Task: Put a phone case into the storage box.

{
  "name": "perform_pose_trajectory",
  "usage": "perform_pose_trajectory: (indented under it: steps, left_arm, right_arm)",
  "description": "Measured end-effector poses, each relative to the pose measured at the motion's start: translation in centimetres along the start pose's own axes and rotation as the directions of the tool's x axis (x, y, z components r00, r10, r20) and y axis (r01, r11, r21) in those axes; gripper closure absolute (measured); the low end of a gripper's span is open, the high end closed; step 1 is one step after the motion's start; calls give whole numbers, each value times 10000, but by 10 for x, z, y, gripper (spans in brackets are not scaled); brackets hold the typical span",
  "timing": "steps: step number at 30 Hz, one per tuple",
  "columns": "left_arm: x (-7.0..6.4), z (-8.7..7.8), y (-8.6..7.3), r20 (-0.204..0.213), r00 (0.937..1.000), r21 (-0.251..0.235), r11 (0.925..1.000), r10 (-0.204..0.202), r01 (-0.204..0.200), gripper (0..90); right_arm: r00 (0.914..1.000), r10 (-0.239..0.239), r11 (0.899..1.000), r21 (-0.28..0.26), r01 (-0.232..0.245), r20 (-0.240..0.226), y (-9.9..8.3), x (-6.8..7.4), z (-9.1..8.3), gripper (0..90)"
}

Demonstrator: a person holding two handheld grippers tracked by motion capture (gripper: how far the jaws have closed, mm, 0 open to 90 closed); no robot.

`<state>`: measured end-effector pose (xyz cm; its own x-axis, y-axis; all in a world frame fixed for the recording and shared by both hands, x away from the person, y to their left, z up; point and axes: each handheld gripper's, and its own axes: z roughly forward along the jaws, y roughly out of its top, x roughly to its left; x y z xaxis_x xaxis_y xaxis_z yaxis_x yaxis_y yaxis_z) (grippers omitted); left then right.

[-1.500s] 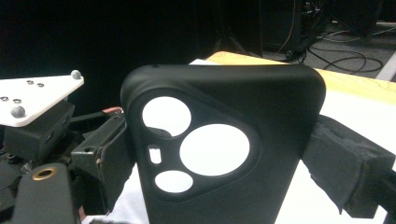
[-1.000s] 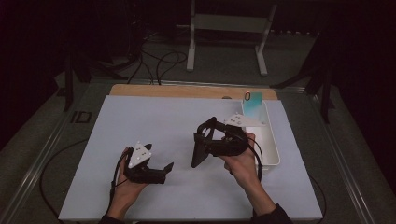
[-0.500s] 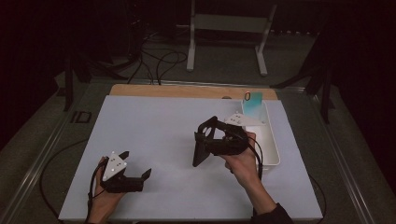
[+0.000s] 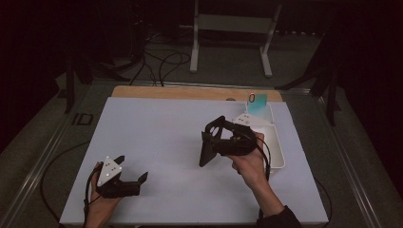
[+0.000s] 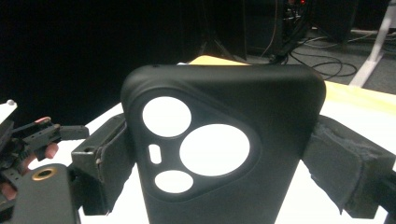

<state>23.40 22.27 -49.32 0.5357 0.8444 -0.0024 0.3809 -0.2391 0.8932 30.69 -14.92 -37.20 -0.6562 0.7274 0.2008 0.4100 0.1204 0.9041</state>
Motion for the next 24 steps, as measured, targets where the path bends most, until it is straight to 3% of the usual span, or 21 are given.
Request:
perform_pose_trajectory:
  steps: [16,24]
  left_arm:
    - [2,-2,-1,-232,9997,-79,10000,-56,55,2]
    - [3,-3,-1,-317,9994,-111,9999,-126,123,2]
  right_arm:
    - [9979,281,9993,-250,-266,587,15,-22,-6,142]
    - [9951,62,9990,-436,-19,986,28,-34,-10,142]
